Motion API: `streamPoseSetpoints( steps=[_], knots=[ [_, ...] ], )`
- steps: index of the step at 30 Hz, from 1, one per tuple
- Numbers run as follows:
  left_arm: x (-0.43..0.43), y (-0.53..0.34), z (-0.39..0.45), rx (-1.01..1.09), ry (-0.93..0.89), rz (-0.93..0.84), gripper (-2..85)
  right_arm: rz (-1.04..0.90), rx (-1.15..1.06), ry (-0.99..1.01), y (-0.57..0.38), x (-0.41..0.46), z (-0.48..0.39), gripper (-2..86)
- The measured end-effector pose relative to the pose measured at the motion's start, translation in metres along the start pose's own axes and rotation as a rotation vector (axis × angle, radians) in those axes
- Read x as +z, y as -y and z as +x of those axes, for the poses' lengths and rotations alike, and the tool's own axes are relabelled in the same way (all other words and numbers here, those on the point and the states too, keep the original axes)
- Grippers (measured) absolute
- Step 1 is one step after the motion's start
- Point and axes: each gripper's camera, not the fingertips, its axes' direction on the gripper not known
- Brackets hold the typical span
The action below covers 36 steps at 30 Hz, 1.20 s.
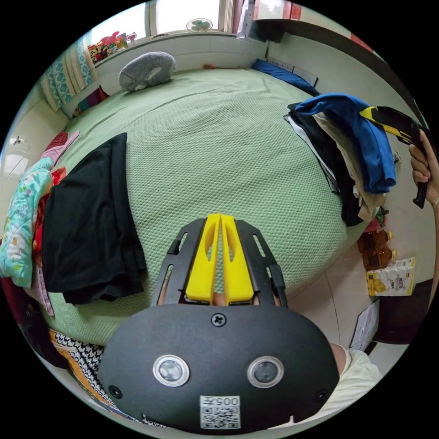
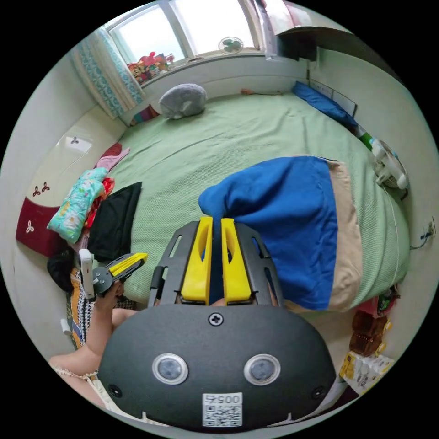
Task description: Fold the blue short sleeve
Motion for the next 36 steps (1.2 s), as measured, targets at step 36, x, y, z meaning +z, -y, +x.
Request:
streamPoseSetpoints(
  steps=[36],
  knots=[
    [-0.064, -0.145, -0.156, -0.268, 0.03, 0.121, 8.0, 0.024, -0.134, -0.055, -0.247, 0.048, -0.071, 10.2]
  ],
)
